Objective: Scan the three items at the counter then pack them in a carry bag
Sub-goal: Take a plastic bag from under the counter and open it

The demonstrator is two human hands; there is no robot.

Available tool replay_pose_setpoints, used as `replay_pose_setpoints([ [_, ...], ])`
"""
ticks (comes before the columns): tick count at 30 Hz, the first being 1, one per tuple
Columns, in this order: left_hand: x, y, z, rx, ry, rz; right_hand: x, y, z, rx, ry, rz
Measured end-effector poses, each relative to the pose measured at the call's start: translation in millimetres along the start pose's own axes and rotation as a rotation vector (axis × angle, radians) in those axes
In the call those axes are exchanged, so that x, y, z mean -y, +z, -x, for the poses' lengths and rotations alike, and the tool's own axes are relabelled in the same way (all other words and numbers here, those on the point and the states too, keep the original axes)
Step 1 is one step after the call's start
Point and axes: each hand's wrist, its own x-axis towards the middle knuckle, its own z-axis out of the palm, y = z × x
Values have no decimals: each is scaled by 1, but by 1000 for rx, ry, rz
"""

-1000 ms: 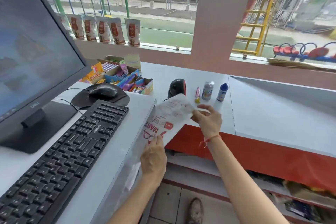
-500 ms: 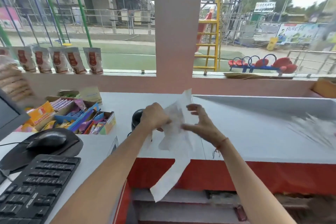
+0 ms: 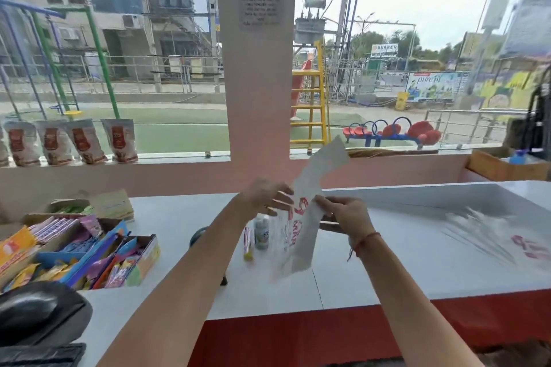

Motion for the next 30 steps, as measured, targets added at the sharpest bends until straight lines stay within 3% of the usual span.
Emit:
replay_pose_setpoints([
  [2,6,16,1,86,19,-218,3,-3,-7,52,64,-79],
  [7,13,27,-6,-29,74,-36,-5,1,-17,127,227,-200],
  [14,16,10,-22,64,118,-48,-9,-3,-37,229,166,-154],
  [21,8,7,-66,-118,193,38,-11,-2,-75,231,193,-275],
  [25,7,-36,-94,-389,160,141,12,-55,-121,-22,99,-454],
  [27,4,-59,-112,-448,159,135,28,-75,-145,3,55,-309],
  [30,-21,-52,-139,-335,222,131,45,-46,-175,238,92,56],
])
